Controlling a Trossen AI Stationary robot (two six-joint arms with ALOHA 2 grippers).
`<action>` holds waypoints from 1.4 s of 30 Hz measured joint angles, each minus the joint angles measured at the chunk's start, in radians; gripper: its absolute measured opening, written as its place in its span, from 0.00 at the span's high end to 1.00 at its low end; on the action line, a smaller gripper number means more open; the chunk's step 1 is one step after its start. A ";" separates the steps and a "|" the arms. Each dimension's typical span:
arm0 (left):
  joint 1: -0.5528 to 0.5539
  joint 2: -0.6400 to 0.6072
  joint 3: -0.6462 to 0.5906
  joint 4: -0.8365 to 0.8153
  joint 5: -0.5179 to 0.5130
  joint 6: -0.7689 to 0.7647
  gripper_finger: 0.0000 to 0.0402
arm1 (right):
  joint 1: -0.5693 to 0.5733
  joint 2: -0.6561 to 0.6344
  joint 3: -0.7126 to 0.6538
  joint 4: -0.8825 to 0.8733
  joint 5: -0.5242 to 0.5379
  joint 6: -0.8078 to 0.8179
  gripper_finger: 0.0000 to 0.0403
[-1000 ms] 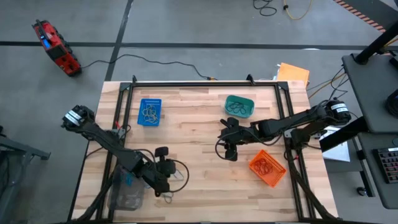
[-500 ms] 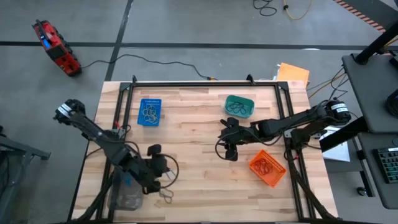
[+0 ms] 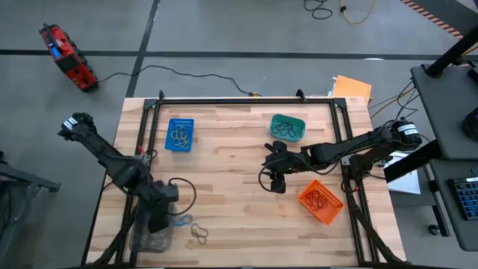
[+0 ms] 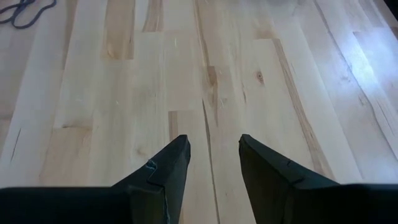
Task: Sort rubber bands into baskets
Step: Put the blue rubberband into the black bin, then put the violet rubberband into the green bin
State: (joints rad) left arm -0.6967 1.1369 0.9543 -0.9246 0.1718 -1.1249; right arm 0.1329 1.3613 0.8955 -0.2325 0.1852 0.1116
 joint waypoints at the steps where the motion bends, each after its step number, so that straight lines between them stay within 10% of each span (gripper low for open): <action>1: -0.011 0.000 0.000 -0.044 0.021 -0.025 1.00 | 0.000 0.000 0.000 0.000 0.000 0.000 0.67; 19: -0.153 0.174 0.000 -0.210 0.138 -0.220 0.99 | 0.000 0.000 0.000 0.007 0.000 0.000 0.65; 36: -0.156 0.298 0.019 -0.223 0.176 -0.205 0.69 | 0.000 0.000 0.000 0.007 0.000 0.002 0.65; 42: -0.156 0.308 0.118 -0.118 -0.093 -0.181 0.68 | 0.000 0.000 0.000 0.009 0.000 0.005 0.65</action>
State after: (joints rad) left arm -0.8532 1.4449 1.0721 -1.0427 0.0792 -1.3061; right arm 0.1326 1.3613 0.8955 -0.2235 0.1852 0.1162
